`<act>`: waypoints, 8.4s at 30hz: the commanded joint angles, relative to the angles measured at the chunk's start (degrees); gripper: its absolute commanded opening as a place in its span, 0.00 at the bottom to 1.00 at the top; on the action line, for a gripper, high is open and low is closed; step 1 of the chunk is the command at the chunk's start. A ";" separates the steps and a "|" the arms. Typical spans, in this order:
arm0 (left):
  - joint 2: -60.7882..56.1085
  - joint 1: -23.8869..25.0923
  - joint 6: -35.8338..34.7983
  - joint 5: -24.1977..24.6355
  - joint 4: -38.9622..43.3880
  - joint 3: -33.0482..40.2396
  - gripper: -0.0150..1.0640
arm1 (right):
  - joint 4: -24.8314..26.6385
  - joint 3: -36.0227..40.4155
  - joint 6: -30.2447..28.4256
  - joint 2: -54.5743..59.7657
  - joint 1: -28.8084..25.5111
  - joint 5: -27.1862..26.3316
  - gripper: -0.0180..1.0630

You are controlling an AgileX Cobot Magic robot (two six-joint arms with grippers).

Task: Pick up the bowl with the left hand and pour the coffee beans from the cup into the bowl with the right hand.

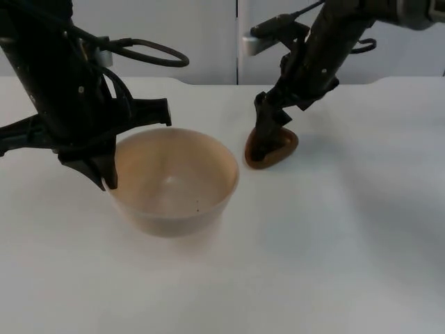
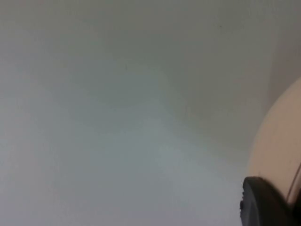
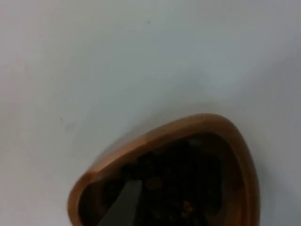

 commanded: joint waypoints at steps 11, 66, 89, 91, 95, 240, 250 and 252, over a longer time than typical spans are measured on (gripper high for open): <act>-0.80 -0.31 -0.44 0.37 0.09 -0.15 0.01 | 1.07 -1.01 -1.94 -0.20 -2.38 1.73 0.86; -0.80 -0.31 -0.44 0.36 0.08 -0.15 0.01 | -1.17 -1.16 2.53 4.55 -0.43 -6.98 0.11; -0.80 -0.31 -0.44 0.36 -0.14 -0.15 0.01 | 0.44 -1.54 2.53 1.28 -0.43 -5.04 0.02; -0.80 -0.31 -0.44 0.36 -0.14 -0.15 0.01 | 2.30 -1.54 2.53 1.28 -0.53 -4.26 0.02; -0.80 -0.31 -0.44 0.36 -0.14 -0.15 0.01 | 2.98 -1.54 2.26 0.63 -0.53 -2.69 0.02; -0.80 -0.31 -0.32 -3.64 -0.20 -0.15 0.01 | -59.70 9.38 18.09 -26.00 33.08 11.67 0.02; -0.80 -0.31 -0.32 -3.64 -0.20 -0.15 0.01 | -60.37 9.53 18.74 -26.00 33.69 11.67 0.02; -0.80 -0.31 -0.32 -3.64 -0.20 -0.15 0.01 | -61.32 9.53 18.82 -26.00 33.69 11.67 0.02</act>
